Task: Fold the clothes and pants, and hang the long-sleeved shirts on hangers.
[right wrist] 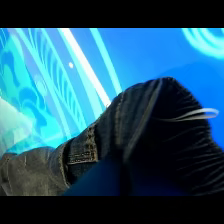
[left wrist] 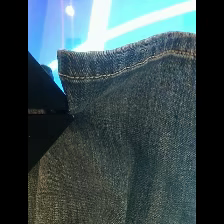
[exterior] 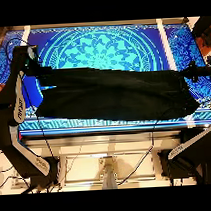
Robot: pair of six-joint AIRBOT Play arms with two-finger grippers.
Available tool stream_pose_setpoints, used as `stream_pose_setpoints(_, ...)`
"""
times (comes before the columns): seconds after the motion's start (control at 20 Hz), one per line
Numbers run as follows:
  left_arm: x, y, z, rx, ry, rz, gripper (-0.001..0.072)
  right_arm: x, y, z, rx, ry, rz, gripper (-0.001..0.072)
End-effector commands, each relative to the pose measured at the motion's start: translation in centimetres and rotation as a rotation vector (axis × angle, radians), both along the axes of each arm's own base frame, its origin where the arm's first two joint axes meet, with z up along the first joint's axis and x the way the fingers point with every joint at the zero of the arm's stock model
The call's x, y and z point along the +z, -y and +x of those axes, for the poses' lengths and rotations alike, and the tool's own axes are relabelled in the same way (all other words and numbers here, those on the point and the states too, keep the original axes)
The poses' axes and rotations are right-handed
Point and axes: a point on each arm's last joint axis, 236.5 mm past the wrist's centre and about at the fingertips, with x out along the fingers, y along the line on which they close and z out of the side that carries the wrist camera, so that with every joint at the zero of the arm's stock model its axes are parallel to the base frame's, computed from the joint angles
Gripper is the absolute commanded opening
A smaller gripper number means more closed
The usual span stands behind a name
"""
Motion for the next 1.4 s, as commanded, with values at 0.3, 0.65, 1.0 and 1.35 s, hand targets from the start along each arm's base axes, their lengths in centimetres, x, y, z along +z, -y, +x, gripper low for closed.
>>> stream_pose_setpoints(0.3, -0.3, 0.1, 0.8, -0.007, 0.027, 0.002, 0.0018, 6.4, 9.1, 4.9, -0.344, 0.135, -0.216, 0.0024)
stream_pose_setpoints(0.65, -0.4, 0.1, 0.9, -0.008, 0.027, 0.001, 0.002, 6.1, 9.6, 6.2, -0.423, 0.148, -0.243, 0.0056)
stream_pose_setpoints(1.0, -0.9, -0.5, 0.1, 0.015, -0.008, 0.018, 0.0482, 6.9, 7.6, 2.5, -0.279, 0.063, -0.194, 0.0472)
stream_pose_setpoints(1.35, 8.6, -0.6, -3.0, 0.0, 0.077, 0.003, 0.0021, 7.5, 4.8, -5.8, 0.098, -0.007, -0.241, 0.0024)
